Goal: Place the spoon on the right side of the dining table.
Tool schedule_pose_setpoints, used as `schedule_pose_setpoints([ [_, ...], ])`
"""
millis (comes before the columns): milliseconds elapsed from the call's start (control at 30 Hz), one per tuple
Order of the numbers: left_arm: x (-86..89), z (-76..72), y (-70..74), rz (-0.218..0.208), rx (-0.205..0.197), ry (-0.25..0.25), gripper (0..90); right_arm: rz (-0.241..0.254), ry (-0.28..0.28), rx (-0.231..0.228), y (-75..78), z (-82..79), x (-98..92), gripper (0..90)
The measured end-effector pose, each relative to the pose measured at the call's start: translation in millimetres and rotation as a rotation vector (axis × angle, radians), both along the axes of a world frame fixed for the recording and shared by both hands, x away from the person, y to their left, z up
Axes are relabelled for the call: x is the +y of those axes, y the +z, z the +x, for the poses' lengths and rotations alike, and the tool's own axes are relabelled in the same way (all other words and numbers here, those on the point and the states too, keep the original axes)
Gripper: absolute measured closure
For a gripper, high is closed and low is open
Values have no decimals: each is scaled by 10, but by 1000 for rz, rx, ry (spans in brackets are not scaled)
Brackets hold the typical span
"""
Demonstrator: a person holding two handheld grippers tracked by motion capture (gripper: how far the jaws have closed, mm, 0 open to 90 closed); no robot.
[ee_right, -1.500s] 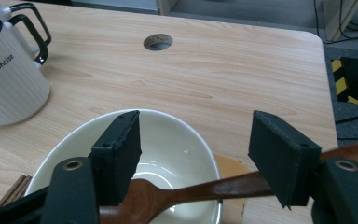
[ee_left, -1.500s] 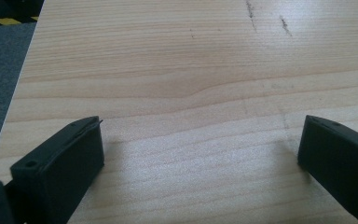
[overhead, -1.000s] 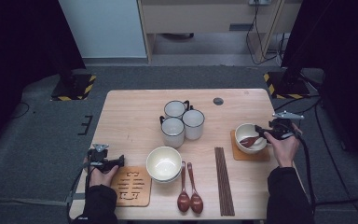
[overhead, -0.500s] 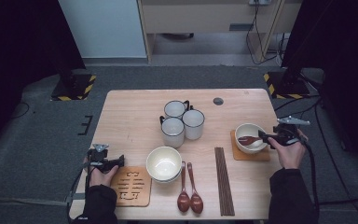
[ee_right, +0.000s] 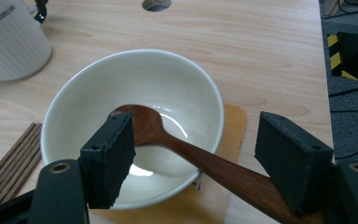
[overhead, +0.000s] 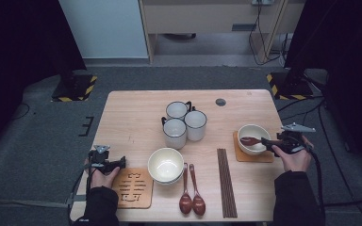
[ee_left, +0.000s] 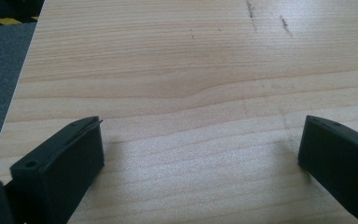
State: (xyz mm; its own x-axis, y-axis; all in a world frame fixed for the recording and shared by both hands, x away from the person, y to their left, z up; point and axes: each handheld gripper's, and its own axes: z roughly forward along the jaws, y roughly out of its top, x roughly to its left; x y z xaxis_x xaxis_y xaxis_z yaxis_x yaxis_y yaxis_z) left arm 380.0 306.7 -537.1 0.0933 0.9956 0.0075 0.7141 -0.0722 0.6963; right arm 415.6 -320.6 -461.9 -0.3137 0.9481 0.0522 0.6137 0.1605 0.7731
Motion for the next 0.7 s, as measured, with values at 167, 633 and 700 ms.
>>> schedule_pose_setpoints([
  [167, 0, 0, 0, 0, 0, 0, 0, -3, 8, 2, -2, -64, 27, 287],
  [633, 0, 0, 0, 0, 1, 0, 0, 14, 55, 9, 17, -288, 109, 288],
  [700, 0, 0, 0, 0, 0, 0, 0, 17, 65, 9, 29, -317, 126, 289],
])
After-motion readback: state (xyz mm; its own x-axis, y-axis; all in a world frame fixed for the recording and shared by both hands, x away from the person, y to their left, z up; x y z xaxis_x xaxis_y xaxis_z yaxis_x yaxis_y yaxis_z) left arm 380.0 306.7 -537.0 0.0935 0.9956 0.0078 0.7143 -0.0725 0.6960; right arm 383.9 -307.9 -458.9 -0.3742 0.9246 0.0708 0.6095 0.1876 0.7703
